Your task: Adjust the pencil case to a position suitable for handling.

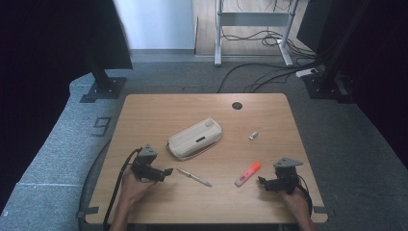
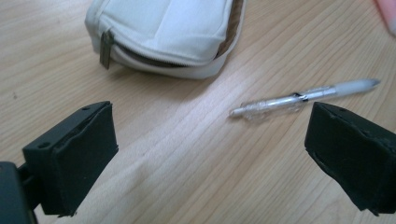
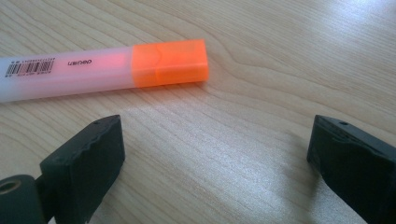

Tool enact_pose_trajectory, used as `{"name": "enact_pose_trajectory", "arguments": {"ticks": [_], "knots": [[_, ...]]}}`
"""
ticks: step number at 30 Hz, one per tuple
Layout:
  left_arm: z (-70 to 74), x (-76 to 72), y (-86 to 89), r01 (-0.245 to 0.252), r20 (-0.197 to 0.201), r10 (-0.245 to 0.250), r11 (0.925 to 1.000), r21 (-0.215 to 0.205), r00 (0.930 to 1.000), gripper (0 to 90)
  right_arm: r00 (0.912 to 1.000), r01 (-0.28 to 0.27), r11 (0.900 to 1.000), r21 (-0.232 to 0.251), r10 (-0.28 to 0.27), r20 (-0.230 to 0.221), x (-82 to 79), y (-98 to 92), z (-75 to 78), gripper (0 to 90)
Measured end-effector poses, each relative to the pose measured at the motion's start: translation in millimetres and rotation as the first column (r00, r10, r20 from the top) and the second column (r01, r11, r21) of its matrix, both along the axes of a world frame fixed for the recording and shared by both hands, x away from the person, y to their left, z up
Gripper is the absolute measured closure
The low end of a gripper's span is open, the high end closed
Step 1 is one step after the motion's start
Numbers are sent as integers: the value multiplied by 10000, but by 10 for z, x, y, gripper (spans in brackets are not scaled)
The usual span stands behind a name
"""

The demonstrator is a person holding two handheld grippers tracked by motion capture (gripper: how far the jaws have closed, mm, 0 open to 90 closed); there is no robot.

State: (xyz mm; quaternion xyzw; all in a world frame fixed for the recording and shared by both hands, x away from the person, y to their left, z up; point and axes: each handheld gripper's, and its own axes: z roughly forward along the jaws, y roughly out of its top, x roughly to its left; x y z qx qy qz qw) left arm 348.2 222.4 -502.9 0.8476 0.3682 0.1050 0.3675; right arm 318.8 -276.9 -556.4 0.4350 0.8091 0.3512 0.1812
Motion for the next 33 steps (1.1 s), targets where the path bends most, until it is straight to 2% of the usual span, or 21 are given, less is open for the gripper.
{"name": "enact_pose_trajectory", "arguments": {"ticks": [4, 9, 17, 23, 25, 27, 31, 32, 33], "knots": [[57, 49, -68, 228, 147, -226, 9996, -165, 9996, 37, 10000, -4, 10000, -1, 4, -1, 1, 0, 0, 35], [108, 124, -150, 413, 251, -410, 9991, -119, 9988, 47, 10000, -5, 10000, -3, 5, 0, 1, 0, 0, 35], [170, 291, -300, 838, 176, -839, 9964, 80, 9963, 53, 10000, -4, 10000, -2, 4, -1, 1, 0, 0, 35], [188, 407, -366, 946, 72, -947, 9955, 105, 9955, 63, 10000, -4, 10000, 0, 4, -3, 1, 0, 0, 35], [190, 454, -380, 945, -60, -945, 9955, -15, 9955, 64, 10000, -4, 10000, -1, 4, 0, 1, 0, 0, 35], [201, 510, -424, 1046, -63, -1045, 9944, 140, 9945, 75, 10000, -4, 10000, -1, 4, 0, 1, 0, 0, 35], [217, 561, -464, 1159, -35, -1159, 9931, 187, 9933, 117, 10000, -6, 10000, 0, 6, -4, 1, 0, 0, 35], [223, 598, -507, 1174, 29, -1176, 9924, 373, 9931, 132, 10000, -3, 10000, 2, 3, -3, 1, 0, 0, 35], [223, 598, -507, 1174, 29, -1176, 9924, 373, 9931, 143, 10000, -3, 10000, 2, 3, -3, 1, 0, 0, 35]]}}
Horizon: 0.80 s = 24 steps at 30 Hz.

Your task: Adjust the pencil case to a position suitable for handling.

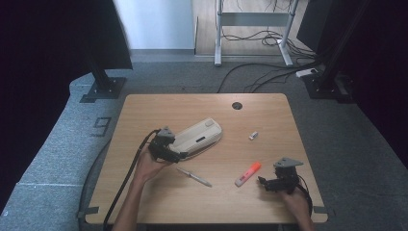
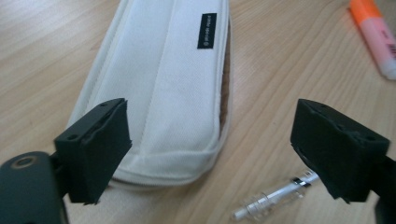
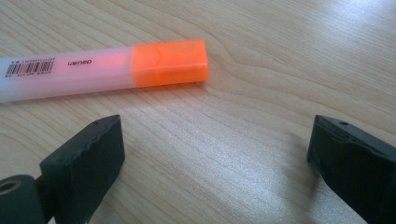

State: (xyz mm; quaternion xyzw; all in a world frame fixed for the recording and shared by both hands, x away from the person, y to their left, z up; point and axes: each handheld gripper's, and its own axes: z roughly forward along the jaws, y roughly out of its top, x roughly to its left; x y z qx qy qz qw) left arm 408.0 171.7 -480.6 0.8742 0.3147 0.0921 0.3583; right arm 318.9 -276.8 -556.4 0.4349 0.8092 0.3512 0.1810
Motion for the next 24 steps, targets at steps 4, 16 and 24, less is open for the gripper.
{"name": "enact_pose_trajectory", "arguments": {"ticks": [4, 16, 24], "knots": [[-32, 85, -68, 106, -148, -106, 9999, 10, 9998, 149, 10000, 2, 10000, 1, -2, -1, 0, 0, 0, 35], [-257, 209, -203, 169, -78, -164, 9974, 702, 9998, 309, 10000, 3, 10000, 1, -3, -3, 0, 0, 0, 35], [-351, 157, -305, -28, 807, -124, 9826, 1857, 9967, 455, 10000, 2, 10000, 2, -2, -2, 0, 0, 0, 35]]}}
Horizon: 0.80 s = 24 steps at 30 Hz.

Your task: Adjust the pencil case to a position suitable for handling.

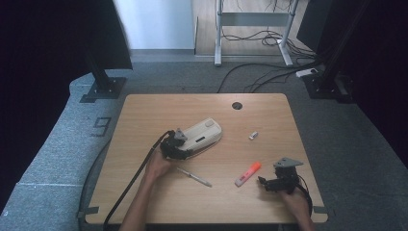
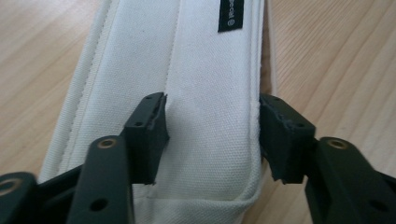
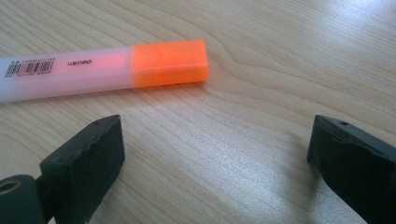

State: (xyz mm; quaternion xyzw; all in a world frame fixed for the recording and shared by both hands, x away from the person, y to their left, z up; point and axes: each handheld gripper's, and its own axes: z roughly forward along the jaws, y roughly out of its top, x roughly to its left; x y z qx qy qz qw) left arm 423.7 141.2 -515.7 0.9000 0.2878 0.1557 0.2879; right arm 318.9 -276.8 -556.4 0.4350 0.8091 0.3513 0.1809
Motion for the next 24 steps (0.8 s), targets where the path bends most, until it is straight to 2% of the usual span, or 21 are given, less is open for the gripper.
{"name": "enact_pose_trajectory", "arguments": {"ticks": [4, 7, 8, 11, 16, 23, 24], "knots": [[-14, -18, -8, 9, 168, -11, 10000, 99, 9999, 525, 10000, -1, 10000, -1, 1, 0, 0, 0, 0, 35], [-27, -56, -20, 34, 473, -43, 9998, 195, 9989, 563, 10000, 0, 10000, -1, 0, 2, 0, 0, 0, 35], [-21, -70, -25, 44, 589, -60, 9996, 265, 9982, 606, 10000, -1, 10000, -2, 1, 1, 0, 0, 0, 35], [2, -76, -19, 15, 623, -27, 9998, 188, 9981, 669, 10000, 1, 10000, 0, -1, 1, 0, 0, 0, 35], [91, -102, 24, -114, 560, 129, 9996, -276, 9983, 743, 10000, 1, 10000, -2, -1, -1, 0, 0, 0, 35], [166, -147, 60, -104, 385, 129, 9978, -651, 9992, 753, 10000, 3, 10000, -1, -3, -2, 0, 0, 0, 35], [192, -151, 101, -166, 183, 186, 9946, -1025, 9997, 753, 10000, 0, 10000, -2, 0, 0, 0, 0, 0, 35]]}}
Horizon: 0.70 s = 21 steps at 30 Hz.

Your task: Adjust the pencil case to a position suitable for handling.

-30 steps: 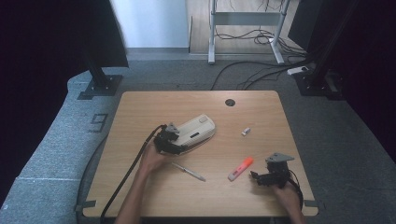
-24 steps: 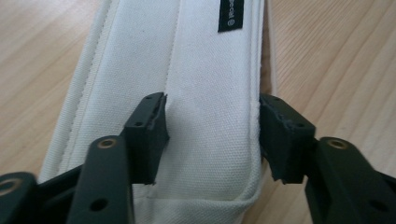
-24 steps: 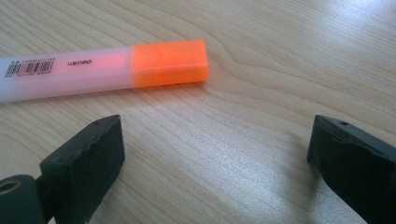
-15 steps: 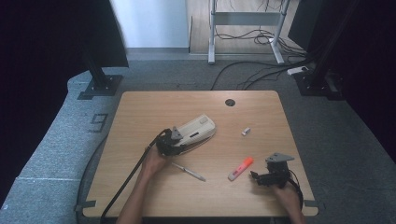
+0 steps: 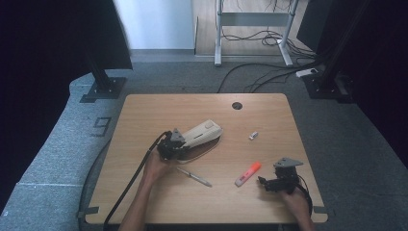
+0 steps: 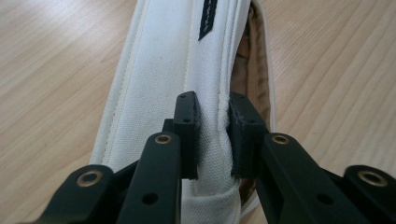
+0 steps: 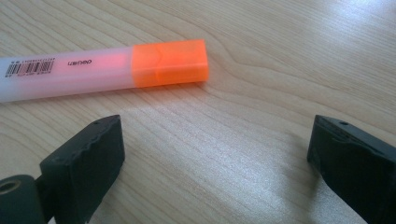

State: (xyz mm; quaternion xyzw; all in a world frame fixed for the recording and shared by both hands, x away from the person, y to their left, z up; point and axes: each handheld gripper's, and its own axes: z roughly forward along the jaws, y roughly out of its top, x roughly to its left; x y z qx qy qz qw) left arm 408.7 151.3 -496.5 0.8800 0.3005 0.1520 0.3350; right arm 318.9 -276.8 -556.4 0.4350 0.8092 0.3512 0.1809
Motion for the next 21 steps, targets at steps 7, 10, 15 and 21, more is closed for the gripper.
{"name": "enact_pose_trajectory", "arguments": {"ticks": [7, 10, 15, 21], "knots": [[59, -15, 132, -168, -474, 120, 9946, -1028, 9988, 760, 10000, -3, 10000, -3, 3, -4, 0, 0, 0, 35], [84, -13, 176, -238, -656, 151, 9906, -1348, 9977, 762, 10000, -1, 10000, -1, 1, 2, 0, 0, 0, 35], [98, -4, 231, -312, -1045, 123, 9830, -1810, 9944, 763, 10000, 0, 10000, -2, 0, 1, 0, 0, 0, 35], [140, -22, 281, -319, -1053, 123, 9819, -1868, 9944, 763, 10000, -1, 10000, -1, 1, 1, -1, 0, 0, 35]]}}
